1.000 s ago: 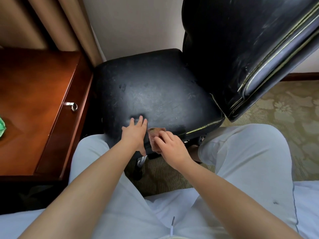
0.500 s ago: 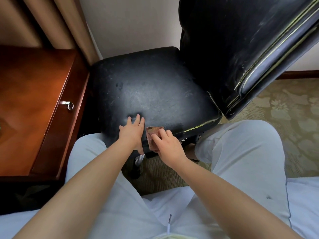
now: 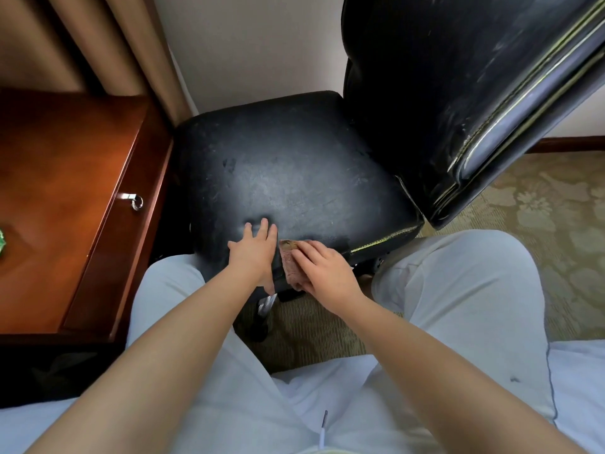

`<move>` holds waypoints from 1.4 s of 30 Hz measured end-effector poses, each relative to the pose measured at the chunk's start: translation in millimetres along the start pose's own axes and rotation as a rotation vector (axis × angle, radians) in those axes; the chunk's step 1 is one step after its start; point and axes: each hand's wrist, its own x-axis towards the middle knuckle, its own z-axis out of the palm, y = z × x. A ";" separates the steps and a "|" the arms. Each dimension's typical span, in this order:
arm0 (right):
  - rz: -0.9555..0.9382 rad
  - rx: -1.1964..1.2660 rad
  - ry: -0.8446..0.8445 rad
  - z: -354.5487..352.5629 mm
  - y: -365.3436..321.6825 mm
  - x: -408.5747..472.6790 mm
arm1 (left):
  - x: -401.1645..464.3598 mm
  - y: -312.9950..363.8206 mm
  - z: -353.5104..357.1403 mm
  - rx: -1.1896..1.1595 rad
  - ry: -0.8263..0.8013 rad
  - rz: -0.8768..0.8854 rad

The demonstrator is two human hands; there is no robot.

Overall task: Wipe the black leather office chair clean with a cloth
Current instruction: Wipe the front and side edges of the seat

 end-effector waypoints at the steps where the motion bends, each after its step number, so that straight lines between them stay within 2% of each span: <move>1: -0.012 0.006 -0.019 0.5 0.5 1.6 | -0.1 0.7 -0.3 0.001 -0.005 -0.004; 6: -0.080 -0.039 -0.060 9.9 -5.5 -11.7 | -3.0 4.7 0.2 -0.001 -0.023 -0.007; 9: -0.098 -0.055 -0.006 8.8 3.7 -10.4 | -3.8 4.1 0.8 -0.005 -0.019 -0.006; 12: 0.013 -0.036 0.000 1.9 19.4 -10.8 | -4.5 3.6 0.5 -0.022 -0.027 -0.005; 16: 0.093 0.036 -0.087 0.4 23.9 -17.0 | -4.0 6.1 4.3 -0.010 -0.019 -0.014; 20: 0.016 0.087 -0.041 10.6 -9.1 -10.6 | -3.8 7.7 6.2 0.001 -0.011 -0.029; 24: -0.082 0.027 -0.010 10.3 1.3 -12.9 | -3.0 4.1 6.2 -0.005 -0.010 -0.025; 25: -0.072 0.017 0.021 7.6 9.4 -15.3 | -2.3 3.1 5.9 -0.009 -0.011 -0.021; 28: 0.114 0.077 0.055 -1.1 27.3 -22.3 | -0.6 -0.5 5.0 -0.032 -0.012 -0.002; 29: 0.139 0.073 0.028 -1.0 29.4 -22.7 | -0.3 -2.5 5.1 -0.036 -0.010 0.006; 31: 0.145 0.090 -0.068 0.9 25.3 -19.3 | 0.5 -6.7 5.0 -0.030 -0.009 0.017; 33: 0.095 0.125 -0.041 -2.0 12.0 -14.7 | 1.9 -9.5 4.5 -0.016 -0.015 0.022; 36: -0.007 0.047 -0.009 3.2 7.6 -10.9 | 2.5 -13.2 1.8 0.009 -0.028 0.015; 42: 0.135 0.025 0.054 3.3 16.1 -15.5 | 2.3 -12.4 -2.8 0.039 -0.053 -0.059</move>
